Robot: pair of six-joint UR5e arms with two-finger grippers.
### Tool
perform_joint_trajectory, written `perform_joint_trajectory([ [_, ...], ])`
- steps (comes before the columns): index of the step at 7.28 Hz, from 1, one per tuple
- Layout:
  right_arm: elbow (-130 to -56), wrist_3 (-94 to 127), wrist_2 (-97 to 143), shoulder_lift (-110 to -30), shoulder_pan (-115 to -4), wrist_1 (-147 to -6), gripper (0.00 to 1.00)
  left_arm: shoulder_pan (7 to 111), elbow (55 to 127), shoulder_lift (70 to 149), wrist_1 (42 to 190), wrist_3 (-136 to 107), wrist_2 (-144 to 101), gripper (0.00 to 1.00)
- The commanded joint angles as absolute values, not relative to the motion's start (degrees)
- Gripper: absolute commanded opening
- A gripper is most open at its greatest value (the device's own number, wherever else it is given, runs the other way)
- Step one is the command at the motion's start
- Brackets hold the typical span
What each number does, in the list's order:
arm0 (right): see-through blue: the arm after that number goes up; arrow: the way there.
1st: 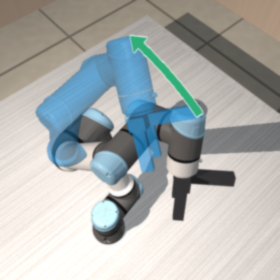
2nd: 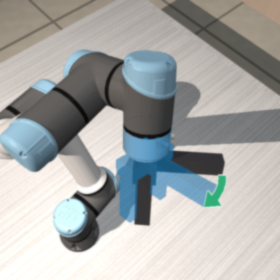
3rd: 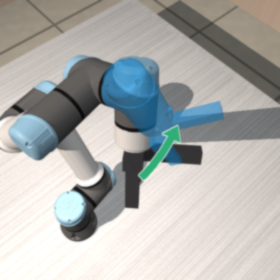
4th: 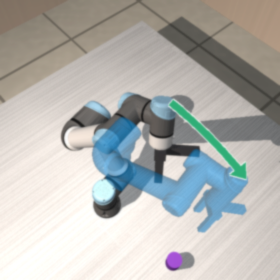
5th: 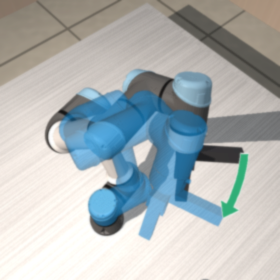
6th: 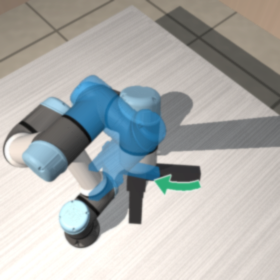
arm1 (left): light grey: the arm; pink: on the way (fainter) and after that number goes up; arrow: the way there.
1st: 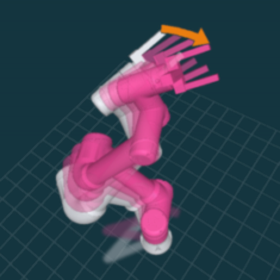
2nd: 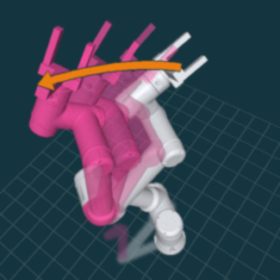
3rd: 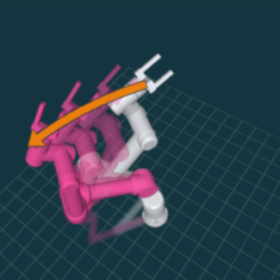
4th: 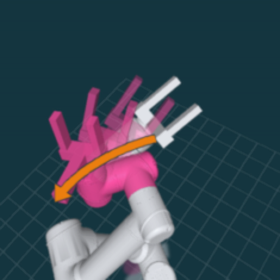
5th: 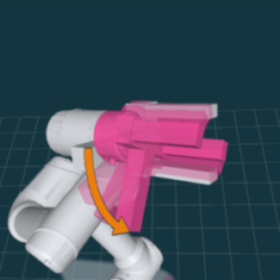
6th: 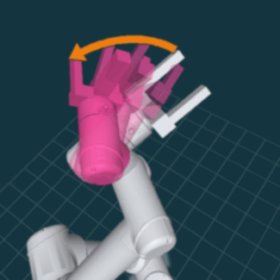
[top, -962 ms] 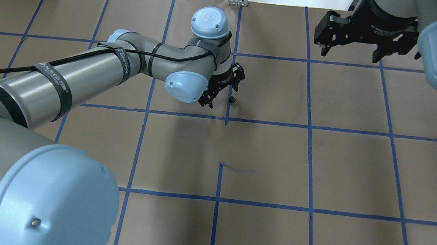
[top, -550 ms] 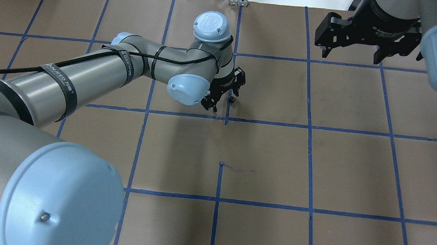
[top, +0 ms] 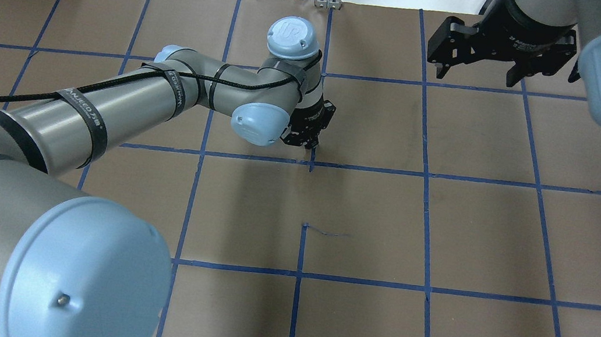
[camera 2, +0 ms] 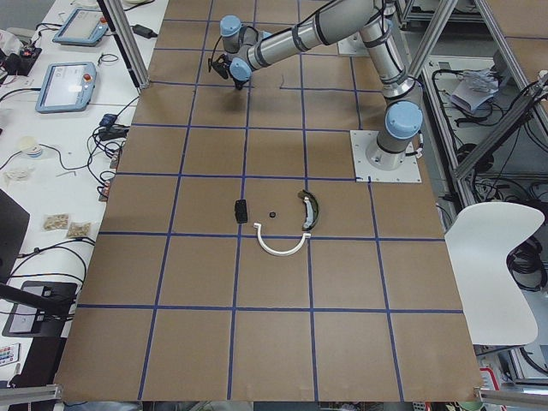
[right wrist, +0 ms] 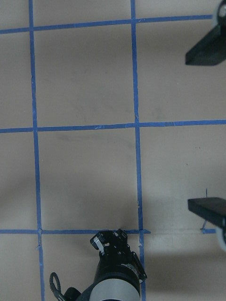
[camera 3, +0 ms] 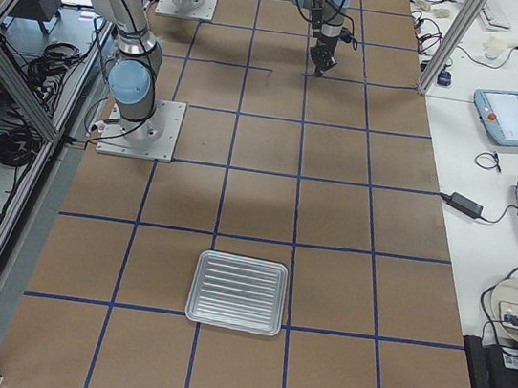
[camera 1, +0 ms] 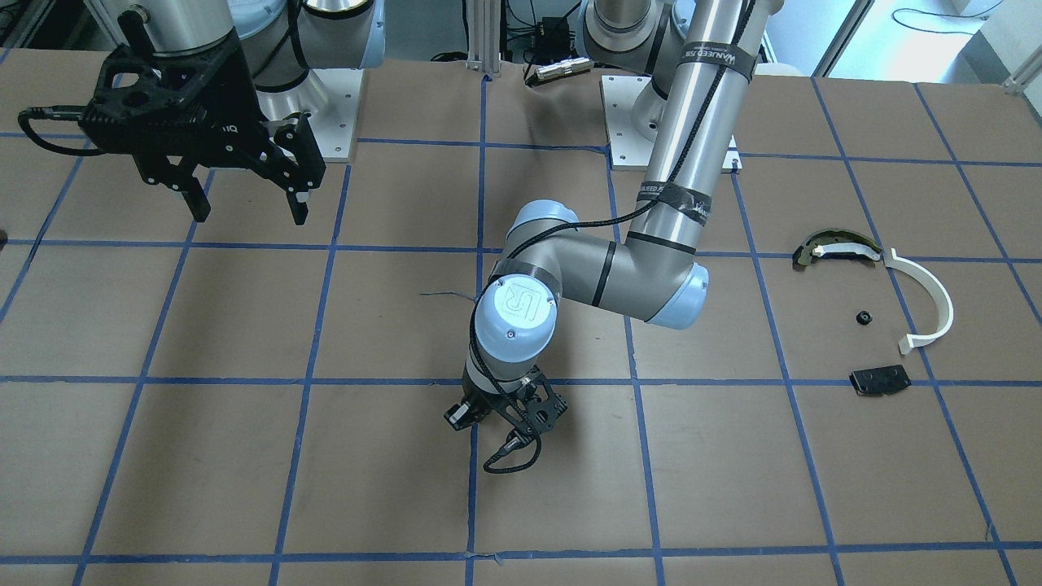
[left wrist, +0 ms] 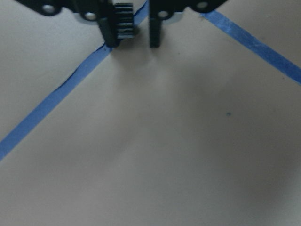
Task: Place bearing gear from tray to pile
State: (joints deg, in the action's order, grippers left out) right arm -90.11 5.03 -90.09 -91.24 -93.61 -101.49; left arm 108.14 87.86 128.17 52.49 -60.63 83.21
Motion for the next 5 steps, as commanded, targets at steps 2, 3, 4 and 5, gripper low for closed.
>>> perform_joint_trajectory([
  [2,-90.09,5.01,-90.0,-91.23,-93.6,-101.43,1.0,107.67,87.54,126.14,53.17,-54.72,82.7,0.0],
  [3,-90.09,5.01,-90.0,-91.23,-93.6,-101.69,1.0,105.93,87.89,125.08,53.52,-45.62,83.4,0.0],
  [4,-90.09,5.01,-90.0,-91.23,-93.6,-101.69,1.0,102.34,88.41,123.42,54.66,-37.7,83.32,0.0],
  [5,-90.0,5.1,-90.0,-91.06,-93.6,-101.86,1.0,98.82,88.77,121.14,59.28,-30.13,83.49,0.0],
])
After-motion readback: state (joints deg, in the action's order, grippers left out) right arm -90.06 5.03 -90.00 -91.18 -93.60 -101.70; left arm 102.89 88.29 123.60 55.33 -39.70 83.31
